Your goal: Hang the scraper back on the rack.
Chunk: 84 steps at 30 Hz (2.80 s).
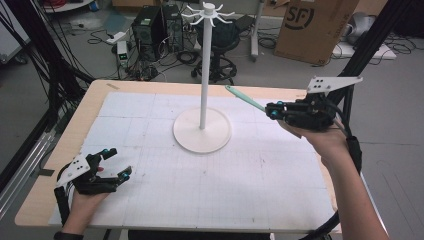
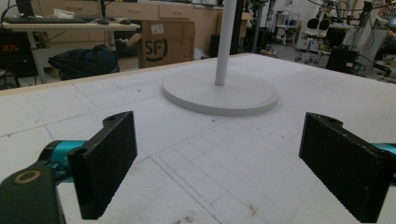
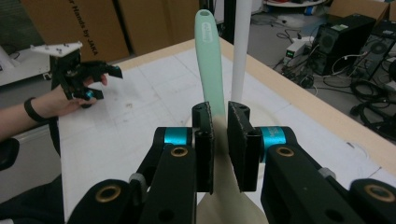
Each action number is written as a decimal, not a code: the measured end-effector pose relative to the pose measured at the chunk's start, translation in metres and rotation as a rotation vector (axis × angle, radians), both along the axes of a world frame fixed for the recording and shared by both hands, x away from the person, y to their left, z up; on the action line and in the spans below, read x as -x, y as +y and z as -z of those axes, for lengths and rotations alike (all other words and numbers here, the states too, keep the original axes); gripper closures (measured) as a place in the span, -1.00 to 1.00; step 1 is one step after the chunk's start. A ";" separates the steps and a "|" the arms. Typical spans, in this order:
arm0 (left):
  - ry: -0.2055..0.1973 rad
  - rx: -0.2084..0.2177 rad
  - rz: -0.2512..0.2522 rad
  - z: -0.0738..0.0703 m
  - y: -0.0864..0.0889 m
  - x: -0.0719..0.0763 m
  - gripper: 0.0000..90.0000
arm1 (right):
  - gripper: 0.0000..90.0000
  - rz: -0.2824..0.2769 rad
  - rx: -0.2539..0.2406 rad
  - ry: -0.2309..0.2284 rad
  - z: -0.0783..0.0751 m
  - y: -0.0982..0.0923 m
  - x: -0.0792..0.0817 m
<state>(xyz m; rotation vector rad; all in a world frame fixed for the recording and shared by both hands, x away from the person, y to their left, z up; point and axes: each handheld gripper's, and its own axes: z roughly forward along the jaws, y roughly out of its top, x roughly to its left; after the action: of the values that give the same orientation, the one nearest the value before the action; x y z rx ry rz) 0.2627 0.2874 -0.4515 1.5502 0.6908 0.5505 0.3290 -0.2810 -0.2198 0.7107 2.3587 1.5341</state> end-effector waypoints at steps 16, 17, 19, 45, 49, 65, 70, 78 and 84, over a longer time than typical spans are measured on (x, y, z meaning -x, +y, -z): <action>0.000 0.001 0.000 0.000 0.000 0.000 -0.74 | 0.81 0.041 -0.023 -0.038 -0.072 0.007 -0.008; -0.001 0.002 0.000 0.000 0.000 0.000 -0.74 | 0.81 0.041 -0.025 -0.042 -0.075 0.008 -0.009; -0.001 0.002 0.001 0.000 0.000 0.000 -0.74 | 0.81 0.040 -0.034 -0.045 -0.081 0.011 -0.008; -0.002 -0.002 0.005 0.000 -0.001 0.000 -0.74 | 0.81 0.045 -0.037 -0.108 -0.112 0.038 -0.012; -0.002 -0.003 0.005 0.000 -0.001 0.000 -0.74 | 0.81 0.051 -0.033 -0.104 -0.113 0.041 -0.013; -0.004 -0.004 0.004 0.000 -0.001 0.000 -0.74 | 0.80 0.080 -0.004 -0.118 -0.111 0.044 -0.018; -0.004 -0.003 0.004 0.000 -0.001 0.001 -0.74 | 0.80 0.089 0.001 -0.111 -0.110 0.044 -0.019; -0.006 -0.005 0.005 0.000 -0.001 0.000 -0.74 | 0.80 0.098 0.006 -0.104 -0.106 0.043 -0.022; -0.007 -0.004 0.004 0.000 -0.001 0.000 -0.74 | 0.80 0.102 0.016 -0.092 -0.102 0.043 -0.024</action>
<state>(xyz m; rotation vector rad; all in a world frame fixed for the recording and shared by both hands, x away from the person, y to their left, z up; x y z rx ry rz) 0.2623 0.2864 -0.4516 1.5529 0.6812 0.5542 0.3533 -0.2375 -0.1179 0.7285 2.2303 1.4712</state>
